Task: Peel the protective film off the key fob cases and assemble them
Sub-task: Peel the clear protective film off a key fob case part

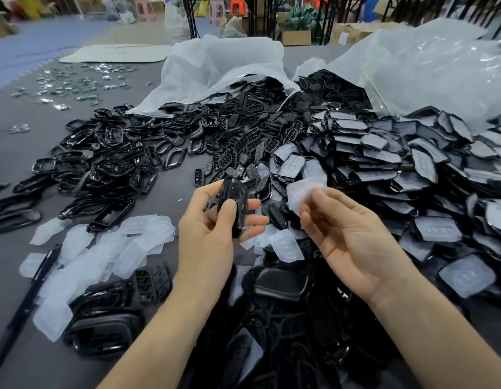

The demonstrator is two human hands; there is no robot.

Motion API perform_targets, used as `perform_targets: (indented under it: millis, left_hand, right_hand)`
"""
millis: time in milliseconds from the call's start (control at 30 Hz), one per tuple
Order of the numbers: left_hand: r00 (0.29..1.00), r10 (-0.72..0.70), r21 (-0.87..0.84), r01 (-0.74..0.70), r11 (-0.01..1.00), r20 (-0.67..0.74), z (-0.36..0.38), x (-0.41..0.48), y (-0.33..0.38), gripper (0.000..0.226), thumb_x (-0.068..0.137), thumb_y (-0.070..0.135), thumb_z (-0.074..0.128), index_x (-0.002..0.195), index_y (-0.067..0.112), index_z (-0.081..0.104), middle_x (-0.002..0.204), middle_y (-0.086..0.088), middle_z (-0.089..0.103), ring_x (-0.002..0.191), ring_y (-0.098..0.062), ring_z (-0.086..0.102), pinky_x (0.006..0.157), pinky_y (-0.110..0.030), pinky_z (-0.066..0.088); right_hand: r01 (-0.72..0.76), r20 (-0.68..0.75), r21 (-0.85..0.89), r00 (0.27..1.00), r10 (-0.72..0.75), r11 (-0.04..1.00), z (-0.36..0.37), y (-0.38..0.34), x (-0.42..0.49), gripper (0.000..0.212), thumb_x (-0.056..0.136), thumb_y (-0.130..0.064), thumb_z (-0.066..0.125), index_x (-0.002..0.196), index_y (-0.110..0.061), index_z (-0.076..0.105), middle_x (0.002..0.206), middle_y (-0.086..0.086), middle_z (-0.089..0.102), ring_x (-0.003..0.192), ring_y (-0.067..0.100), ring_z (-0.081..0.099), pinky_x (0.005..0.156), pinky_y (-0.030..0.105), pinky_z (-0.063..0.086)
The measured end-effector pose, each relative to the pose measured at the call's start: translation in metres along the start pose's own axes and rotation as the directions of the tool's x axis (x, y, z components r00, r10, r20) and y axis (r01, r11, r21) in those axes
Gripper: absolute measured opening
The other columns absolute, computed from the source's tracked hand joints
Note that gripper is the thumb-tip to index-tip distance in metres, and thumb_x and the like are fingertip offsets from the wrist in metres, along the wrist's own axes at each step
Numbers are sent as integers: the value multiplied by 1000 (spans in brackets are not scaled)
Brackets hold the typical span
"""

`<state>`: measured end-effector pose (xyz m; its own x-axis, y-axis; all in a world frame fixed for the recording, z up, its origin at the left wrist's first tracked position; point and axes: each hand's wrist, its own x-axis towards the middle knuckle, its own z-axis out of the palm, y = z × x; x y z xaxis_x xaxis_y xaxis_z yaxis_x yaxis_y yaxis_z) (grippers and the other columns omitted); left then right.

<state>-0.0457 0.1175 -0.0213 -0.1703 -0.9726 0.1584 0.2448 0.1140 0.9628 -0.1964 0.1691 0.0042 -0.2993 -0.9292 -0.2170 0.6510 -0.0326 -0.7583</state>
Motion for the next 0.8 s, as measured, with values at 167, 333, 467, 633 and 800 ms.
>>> perform_targets:
  millis: [167,333,467,633,800]
  left_hand:
    - [995,50,82,-57,995,86,4,-5,0,25,100,0,41,104,20,56,78,-4,73,65,-21,72,58,-21,56]
    - [989,100,182,-119,976,109,4,-7,-2,22,98,1,49,111,17,58,77,-19,66,64,-18,68,59,-22,56]
    - [961,218,379,-267,886,167,2,-8,-2,27,93,20,50,104,44,56,78,4,70,64,-18,65,58,-33,54]
    - [890,358,448,-453,771,284,4,-11,-1,29,95,14,50,114,35,51,67,24,61,48,4,49,49,-4,30]
    - [877,406,446,-481,755,258,6,-12,-1,25,97,17,50,117,32,50,75,20,67,63,8,63,57,-3,41]
  right_hand:
    - [193,140,-236,977,-164,952,2,5,-6,21,70,-10,66,91,-9,67,66,10,67,57,15,62,59,23,54]
    - [300,263,-348,941,-215,888,7,8,-12,12,73,-18,67,82,-11,71,70,8,71,57,16,66,56,21,51]
    - [430,303,-539,901,-310,724,6,11,-12,13,84,-5,67,82,-15,74,69,2,69,59,10,62,56,17,49]
    - [552,323,-664,820,-473,505,9,18,-16,9,86,-14,71,82,-22,68,71,-7,71,65,7,68,59,19,51]
    - [636,345,-692,707,-617,342,8,26,-19,11,85,-9,69,84,-19,66,75,-8,69,70,11,68,63,24,54]
